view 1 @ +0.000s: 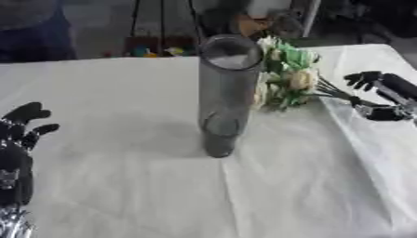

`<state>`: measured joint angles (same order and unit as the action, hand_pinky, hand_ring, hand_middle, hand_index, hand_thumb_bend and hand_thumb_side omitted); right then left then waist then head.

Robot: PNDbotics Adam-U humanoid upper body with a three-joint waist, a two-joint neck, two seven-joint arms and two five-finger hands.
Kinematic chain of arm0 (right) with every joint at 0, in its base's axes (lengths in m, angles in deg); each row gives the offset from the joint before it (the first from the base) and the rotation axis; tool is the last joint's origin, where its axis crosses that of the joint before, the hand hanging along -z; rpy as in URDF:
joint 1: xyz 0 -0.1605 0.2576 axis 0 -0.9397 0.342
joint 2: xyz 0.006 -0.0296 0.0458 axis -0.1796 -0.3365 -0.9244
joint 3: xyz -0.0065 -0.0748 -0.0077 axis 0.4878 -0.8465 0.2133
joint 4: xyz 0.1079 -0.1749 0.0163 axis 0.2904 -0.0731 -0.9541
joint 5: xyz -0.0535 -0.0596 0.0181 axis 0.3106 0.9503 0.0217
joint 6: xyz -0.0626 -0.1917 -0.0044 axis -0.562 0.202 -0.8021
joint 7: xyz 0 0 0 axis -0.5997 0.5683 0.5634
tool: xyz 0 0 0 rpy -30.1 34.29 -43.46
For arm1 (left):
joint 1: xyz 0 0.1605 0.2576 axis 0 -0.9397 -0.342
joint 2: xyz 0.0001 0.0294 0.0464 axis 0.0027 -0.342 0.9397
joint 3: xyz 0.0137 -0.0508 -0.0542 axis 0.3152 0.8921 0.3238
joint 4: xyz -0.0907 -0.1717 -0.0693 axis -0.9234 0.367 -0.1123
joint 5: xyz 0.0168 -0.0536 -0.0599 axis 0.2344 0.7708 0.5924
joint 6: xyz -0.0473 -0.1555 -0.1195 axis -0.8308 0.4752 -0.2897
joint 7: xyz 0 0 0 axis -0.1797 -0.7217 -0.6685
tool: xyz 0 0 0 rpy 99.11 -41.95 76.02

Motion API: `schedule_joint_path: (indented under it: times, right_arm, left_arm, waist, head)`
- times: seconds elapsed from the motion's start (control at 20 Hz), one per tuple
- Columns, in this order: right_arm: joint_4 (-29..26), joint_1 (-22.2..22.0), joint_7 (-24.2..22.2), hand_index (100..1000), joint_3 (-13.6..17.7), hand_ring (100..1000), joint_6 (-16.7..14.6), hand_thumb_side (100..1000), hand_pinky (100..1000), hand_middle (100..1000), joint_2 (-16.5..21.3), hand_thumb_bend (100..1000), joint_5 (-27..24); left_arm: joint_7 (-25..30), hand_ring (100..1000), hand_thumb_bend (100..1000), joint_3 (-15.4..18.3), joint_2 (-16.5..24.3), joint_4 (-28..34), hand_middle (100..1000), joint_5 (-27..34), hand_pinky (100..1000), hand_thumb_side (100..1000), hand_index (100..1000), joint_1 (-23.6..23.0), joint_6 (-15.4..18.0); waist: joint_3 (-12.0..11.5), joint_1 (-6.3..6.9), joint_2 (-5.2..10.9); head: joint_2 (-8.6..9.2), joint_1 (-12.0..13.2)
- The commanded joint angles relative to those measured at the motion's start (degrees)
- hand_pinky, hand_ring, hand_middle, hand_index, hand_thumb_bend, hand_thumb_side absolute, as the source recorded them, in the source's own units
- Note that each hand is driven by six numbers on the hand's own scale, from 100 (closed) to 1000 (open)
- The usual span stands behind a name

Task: Arrange flowers into the vase.

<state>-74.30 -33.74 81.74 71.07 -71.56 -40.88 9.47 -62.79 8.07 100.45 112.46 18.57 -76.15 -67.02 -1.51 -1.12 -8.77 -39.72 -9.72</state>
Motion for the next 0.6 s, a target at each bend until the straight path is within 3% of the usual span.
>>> schedule_joint_path:
  times: [0.05, 0.6]
  right_arm:
    - [-0.27, 1.11, 0.91, 934, 0.27, 723, 0.54, 100, 643, 753, 2.56, 124, 0.46]
    - [0.88, 1.62, 3.05, 937, 0.00, 727, 1.64, 100, 644, 759, 2.88, 125, 1.60]
  left_arm:
    - [0.05, 932, 966, -0.07, 0.37, 1.12, 635, 0.13, 712, 767, 793, 0.87, 0.21]
    - [0.10, 932, 969, -0.12, 0.33, 1.28, 635, 0.18, 712, 767, 793, 1.16, 0.13]
  waist:
    - [-0.15, 0.03, 0.70]
    - [-0.97, 0.29, 0.43]
  head:
    - [0.28, -0.20]
    - [0.67, -0.74]
